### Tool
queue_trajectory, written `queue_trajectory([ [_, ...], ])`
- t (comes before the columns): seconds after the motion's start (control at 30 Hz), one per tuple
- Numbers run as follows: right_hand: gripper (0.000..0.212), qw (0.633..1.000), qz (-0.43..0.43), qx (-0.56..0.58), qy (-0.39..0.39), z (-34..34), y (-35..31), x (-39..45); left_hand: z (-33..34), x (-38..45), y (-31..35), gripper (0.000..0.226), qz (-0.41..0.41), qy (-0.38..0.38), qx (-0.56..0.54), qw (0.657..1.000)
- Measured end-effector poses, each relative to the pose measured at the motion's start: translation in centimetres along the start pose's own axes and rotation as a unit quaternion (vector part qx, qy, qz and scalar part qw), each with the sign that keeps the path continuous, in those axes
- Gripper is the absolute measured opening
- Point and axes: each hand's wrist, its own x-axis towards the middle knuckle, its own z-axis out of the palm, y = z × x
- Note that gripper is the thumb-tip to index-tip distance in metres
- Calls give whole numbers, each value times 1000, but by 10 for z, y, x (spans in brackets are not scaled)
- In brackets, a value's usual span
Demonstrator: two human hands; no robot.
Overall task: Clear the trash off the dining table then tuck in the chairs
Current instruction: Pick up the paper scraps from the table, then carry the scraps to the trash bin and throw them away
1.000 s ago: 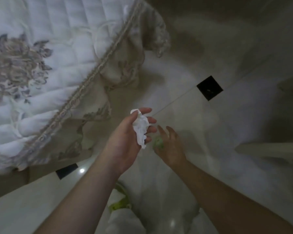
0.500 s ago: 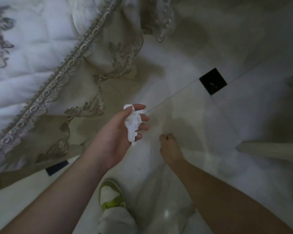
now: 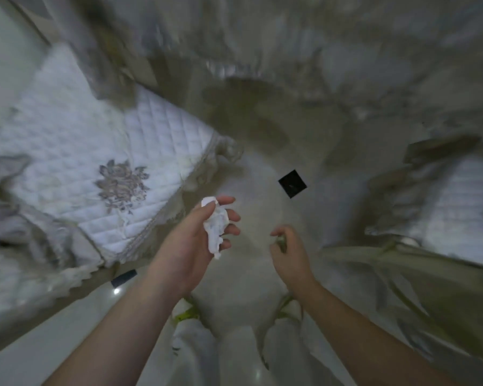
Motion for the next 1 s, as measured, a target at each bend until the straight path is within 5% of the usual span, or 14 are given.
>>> queue_trajectory([
  [0.13, 22, 997, 31, 66, 21, -73, -101, -44, 49, -67, 78, 32, 42, -15, -3, 999],
  [0.3, 19, 973, -28, 155, 166, -162, -222, -94, 96, -137, 152, 18, 100, -38, 20, 994],
  [0.47, 9, 962, -70, 192, 179, -210, -302, -141, 135, -192, 208, 16, 126, -87, 7, 988],
  [1.0, 8, 902, -128, 306, 275, -313, -398, -252, 228, -250, 309, 25, 127, -263, 58, 955],
])
